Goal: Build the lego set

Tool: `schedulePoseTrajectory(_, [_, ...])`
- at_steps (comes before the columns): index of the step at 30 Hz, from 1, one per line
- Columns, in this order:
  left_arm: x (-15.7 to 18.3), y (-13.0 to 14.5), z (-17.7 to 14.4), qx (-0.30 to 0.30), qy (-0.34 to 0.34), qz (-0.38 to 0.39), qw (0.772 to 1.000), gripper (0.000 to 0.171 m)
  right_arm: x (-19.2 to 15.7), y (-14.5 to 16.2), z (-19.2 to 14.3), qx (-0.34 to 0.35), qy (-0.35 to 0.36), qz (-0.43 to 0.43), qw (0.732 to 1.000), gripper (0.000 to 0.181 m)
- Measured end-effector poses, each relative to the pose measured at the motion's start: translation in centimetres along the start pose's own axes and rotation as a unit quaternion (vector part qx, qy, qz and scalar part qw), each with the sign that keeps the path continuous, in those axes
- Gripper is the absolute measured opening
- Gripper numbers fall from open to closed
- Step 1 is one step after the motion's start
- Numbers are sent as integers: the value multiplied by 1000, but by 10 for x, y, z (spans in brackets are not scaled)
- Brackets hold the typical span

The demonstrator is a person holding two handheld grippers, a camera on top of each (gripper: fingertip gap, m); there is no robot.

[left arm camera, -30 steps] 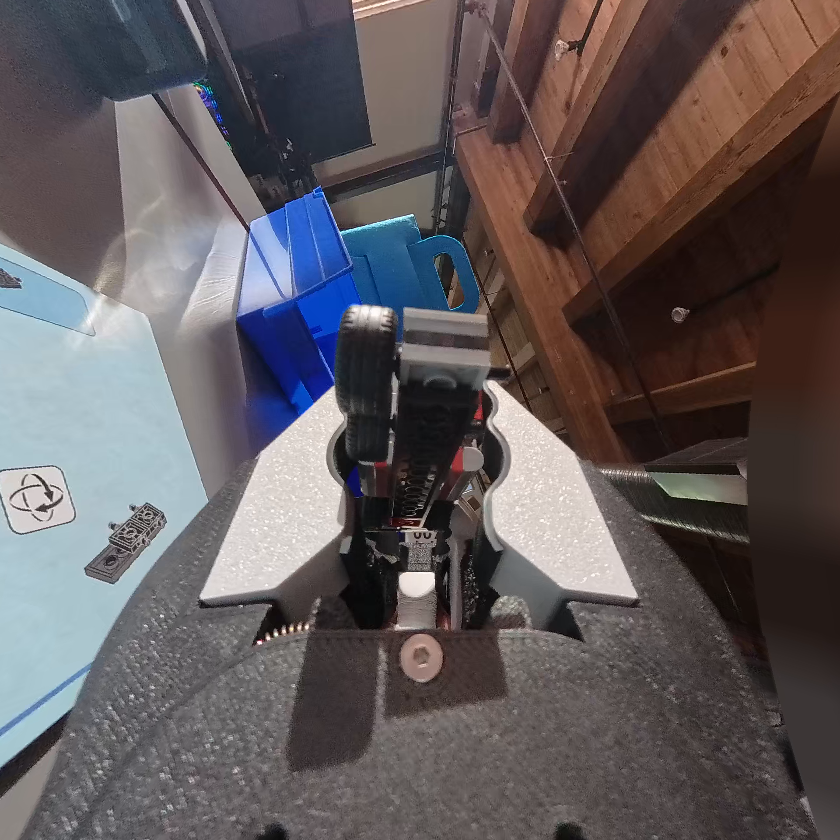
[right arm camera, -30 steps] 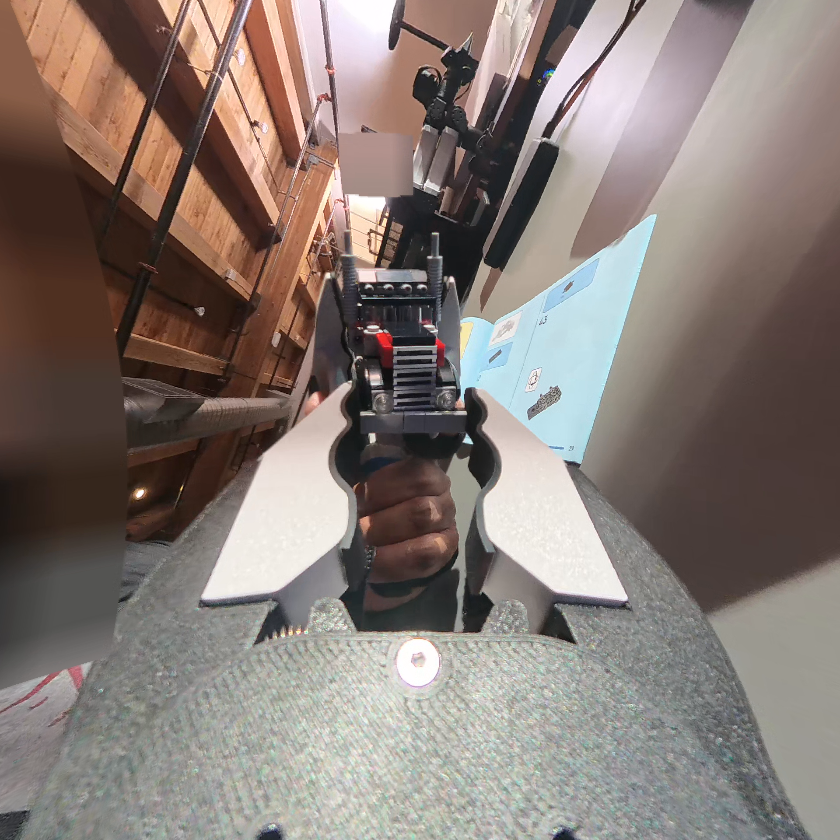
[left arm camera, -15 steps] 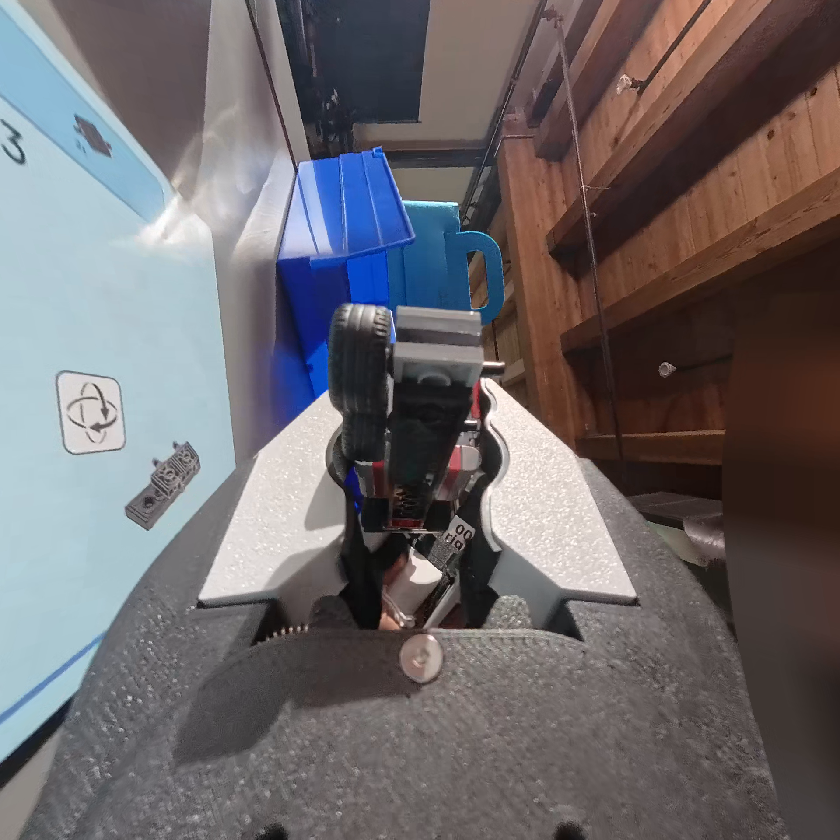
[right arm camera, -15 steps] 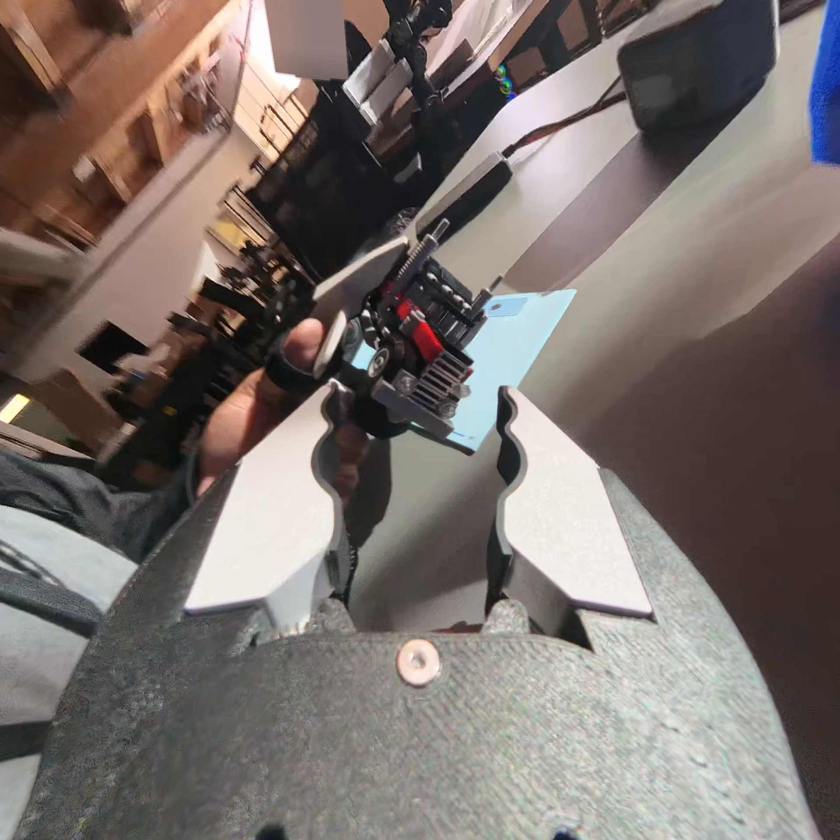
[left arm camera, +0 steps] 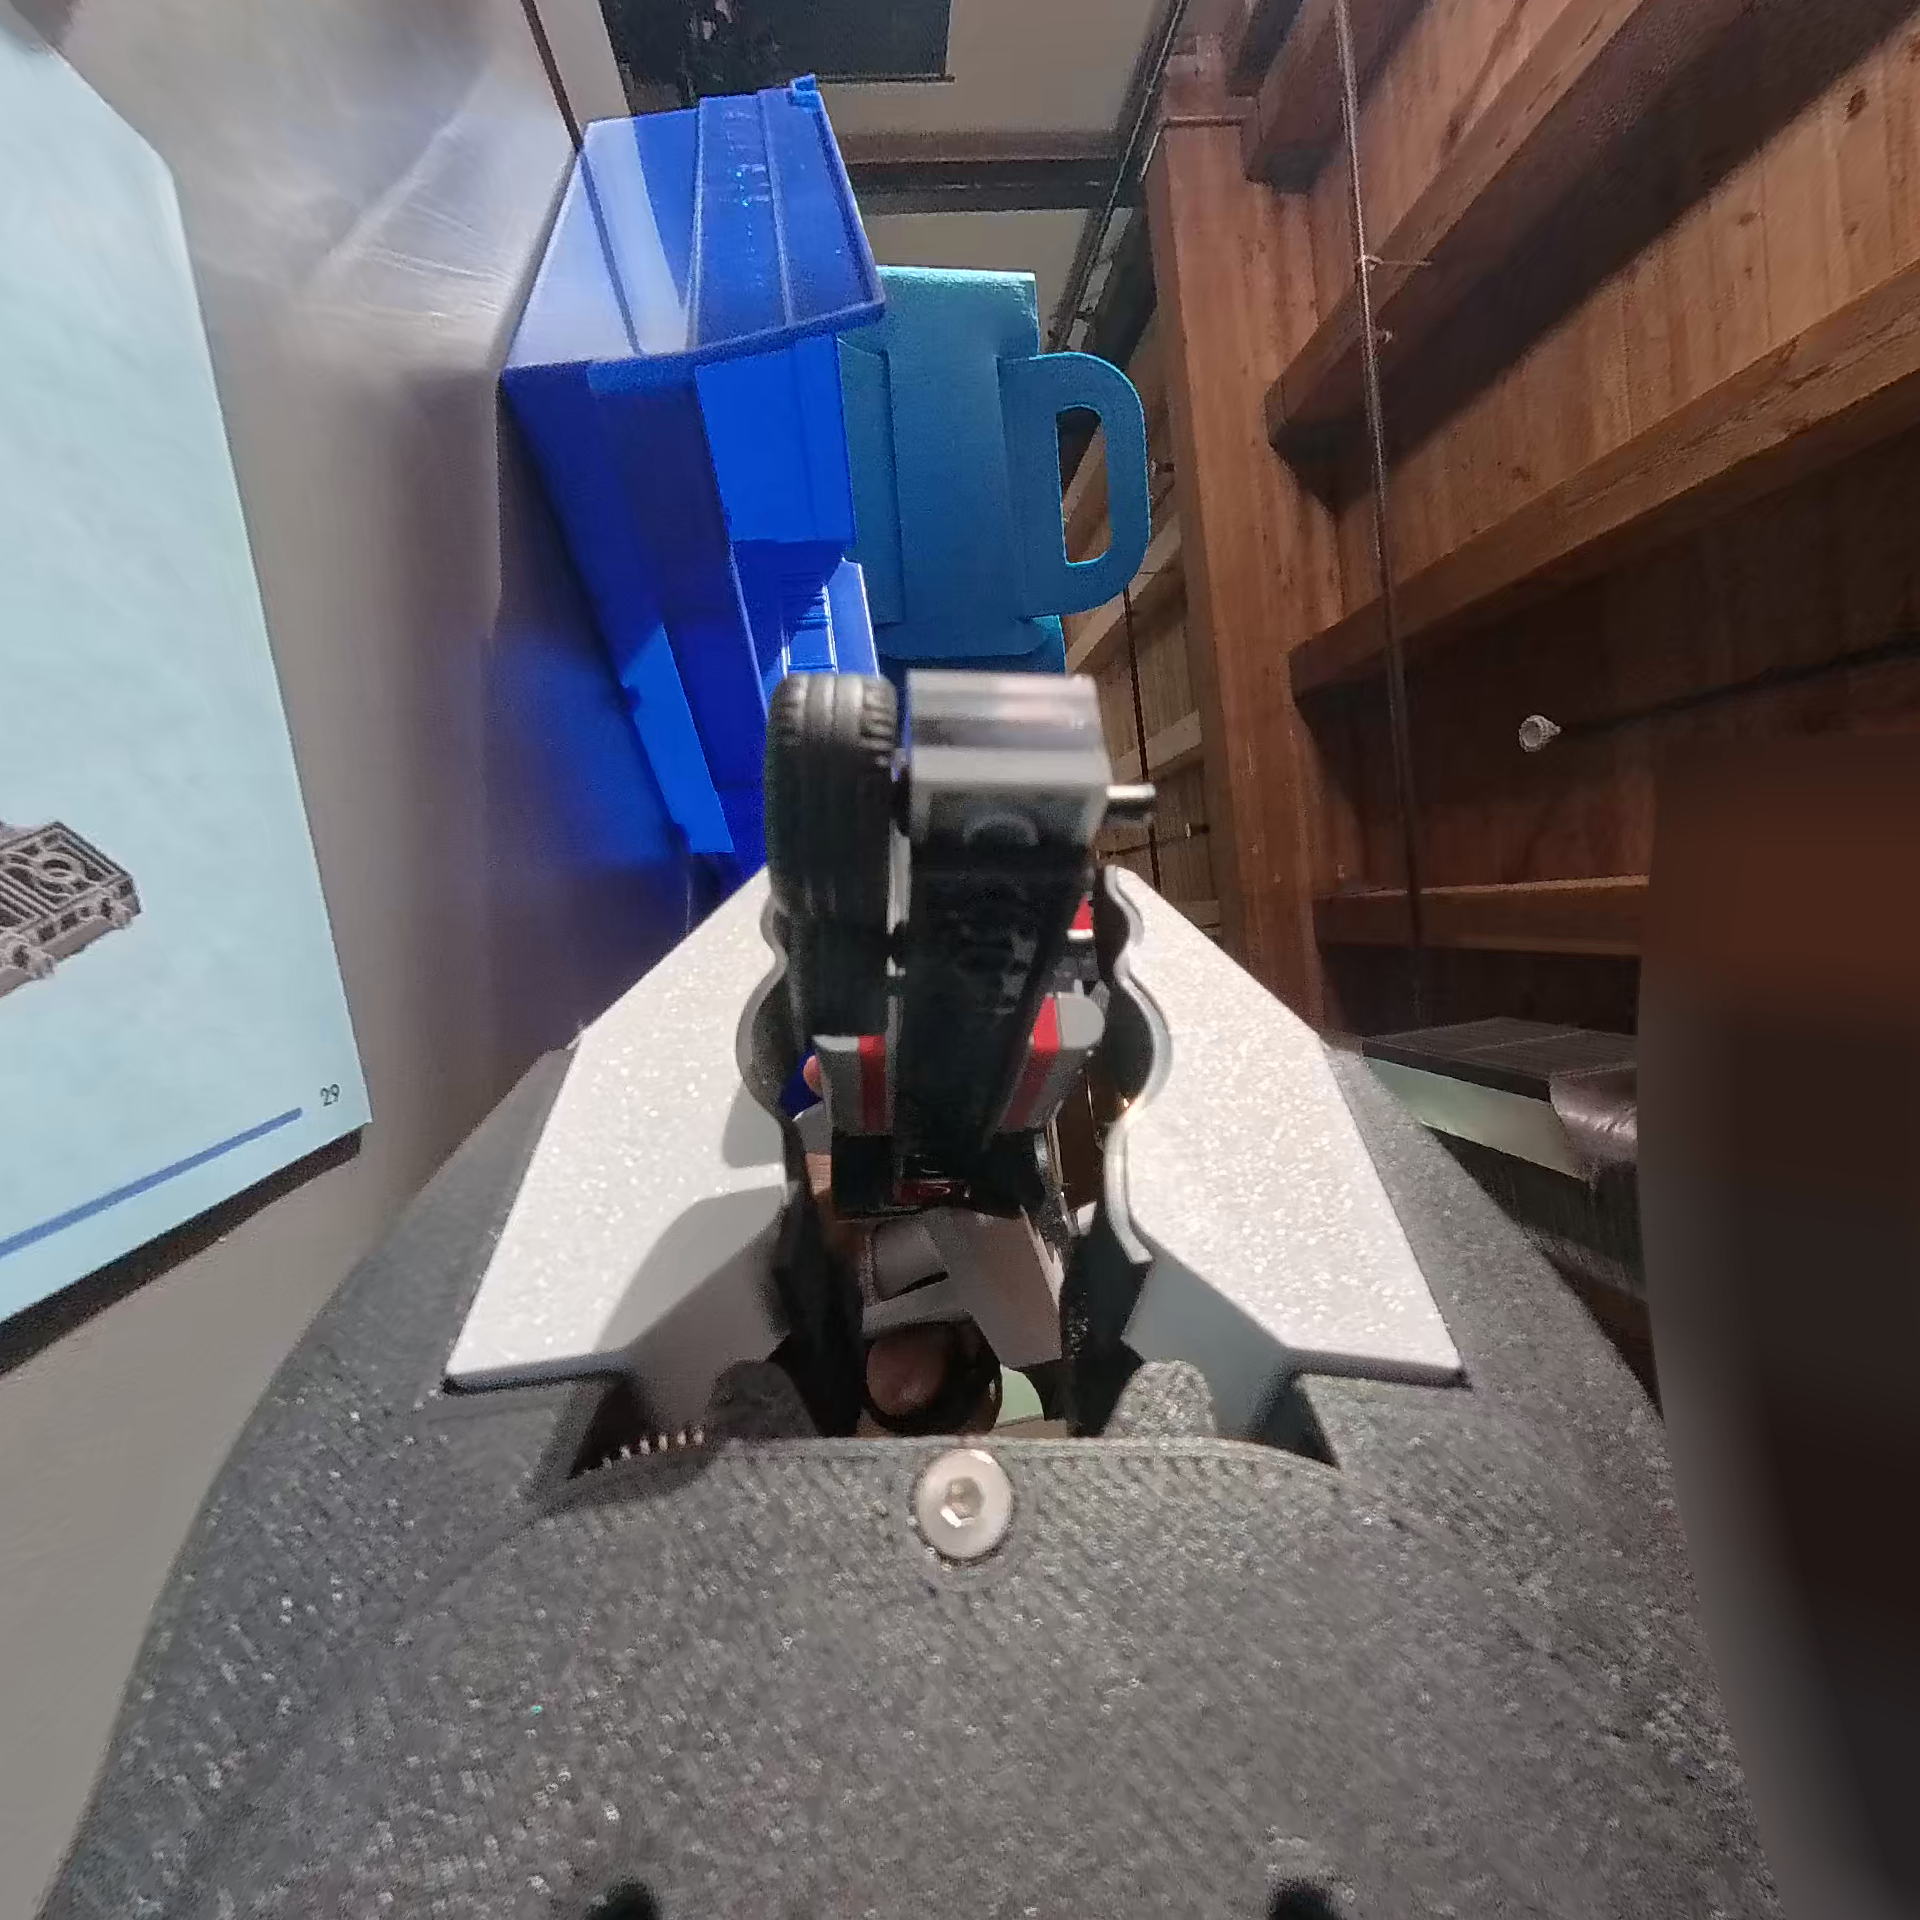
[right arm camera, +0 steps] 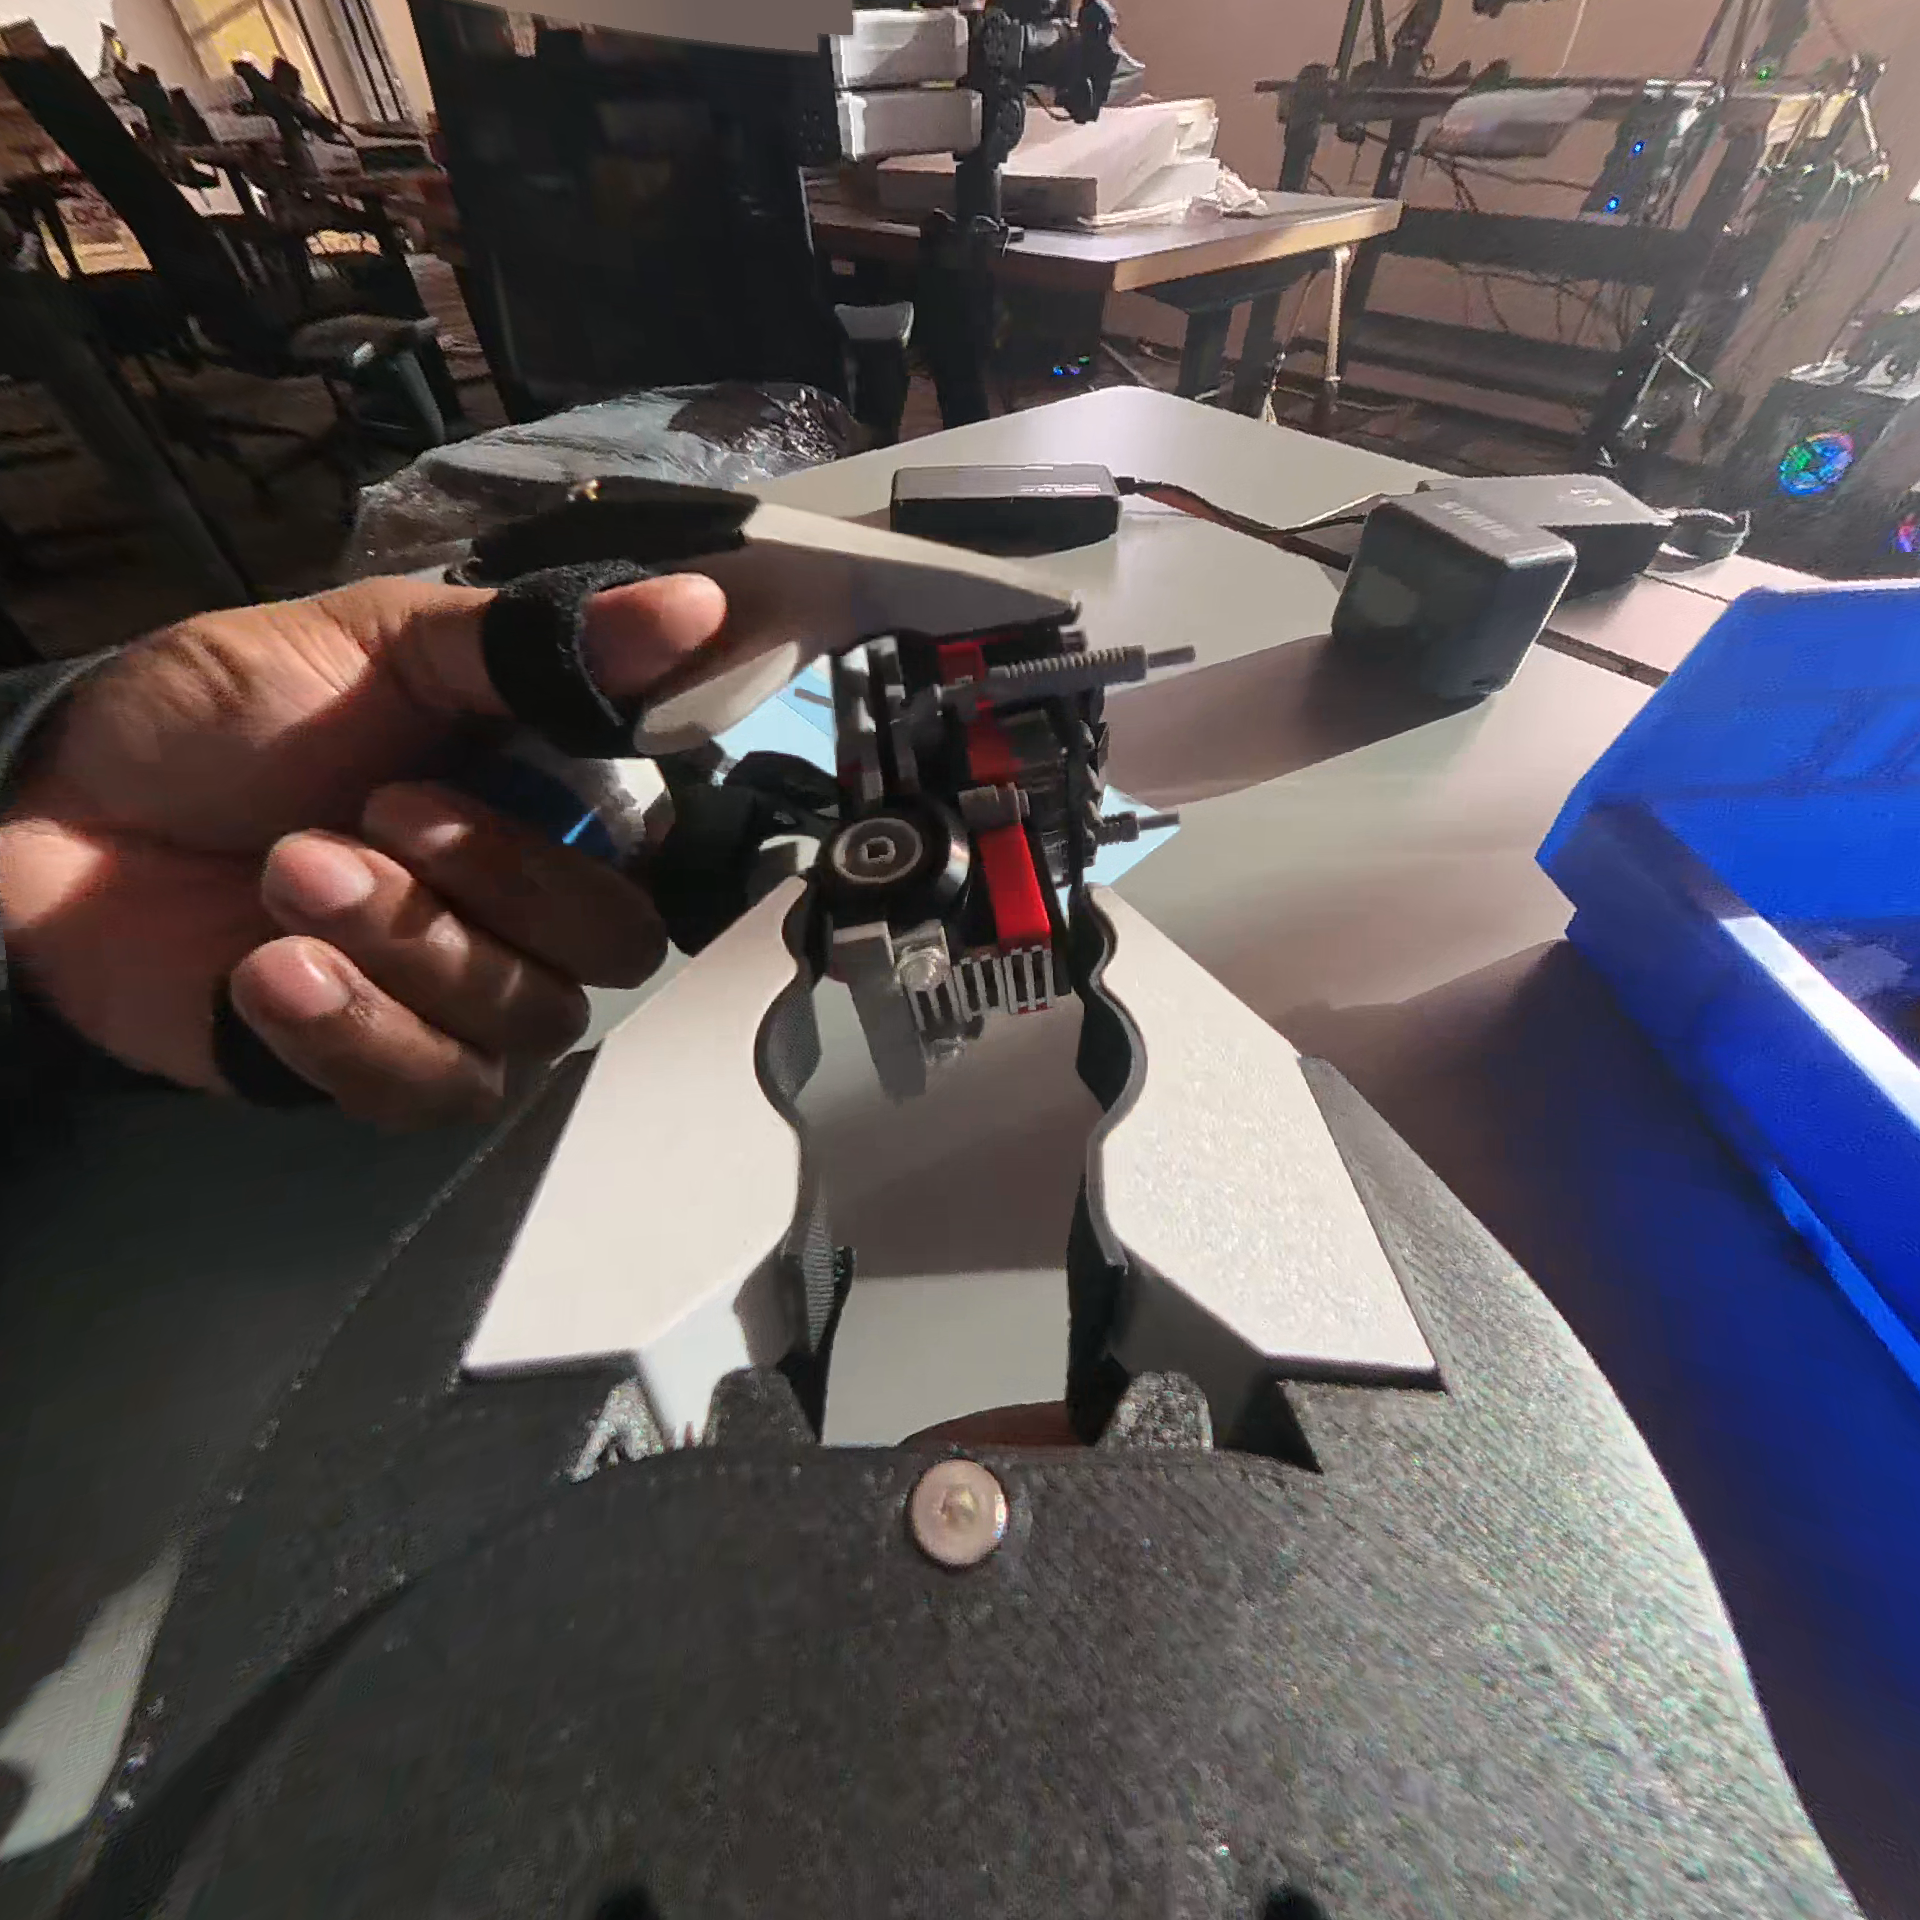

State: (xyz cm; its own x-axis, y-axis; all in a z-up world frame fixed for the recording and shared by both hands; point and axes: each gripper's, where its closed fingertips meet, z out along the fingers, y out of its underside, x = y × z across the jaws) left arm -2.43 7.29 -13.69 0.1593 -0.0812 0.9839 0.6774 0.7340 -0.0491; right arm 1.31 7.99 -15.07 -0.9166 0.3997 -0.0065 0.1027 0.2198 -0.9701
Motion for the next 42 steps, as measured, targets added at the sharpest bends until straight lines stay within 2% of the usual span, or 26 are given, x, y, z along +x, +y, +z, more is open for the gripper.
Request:
schedulePoseTrajectory(3, [5, 5, 1, 2, 13, -1, 1000, 67, -1, -8, -7, 35, 0, 12, 999, 42])
schedulePoseTrajectory(7, [10, 7, -1, 33, 23, 4, 999, 58, -6, -10, -11, 52, 11, -15, 998, 42])
schedulePoseTrajectory(20, [16, 18, 6, 53, 16, 25, 998, 52, -12, -11, -21, 70, 81, -58, 993, 42])
schedulePoseTrajectory(24, [12, 19, 8, 37, 16, 25, 999, 52, -15, -8, -22, 61, 76, -44, 994, 43])
schedulePoseTrajectory(28, [7, 20, 11, 0, 4, 36, 999, 53, -19, -6, -32, 50, 31, 8, 998, 50])
schedulePoseTrajectory(31, [3, 18, 14, -31, -11, 42, 999, 53, -5, -1, -56, 36, 36, 28, 998, 52])
schedulePoseTrajectory(35, [-4, 23, 21, -77, -19, 39, 996, 53, 55, 32, -112, -29, 160, 40, 986, 47])
schedulePoseTrajectory(39, [-13, 31, 30, -100, -19, 25, 994, 53, 122, 86, -190, -136, 330, 70, 932, 42])
schedulePoseTrajectory(42, [-20, 35, 35, -108, -25, 23, 994, 53, 140, 114, -229, -184, 390, 105, 896, 39])
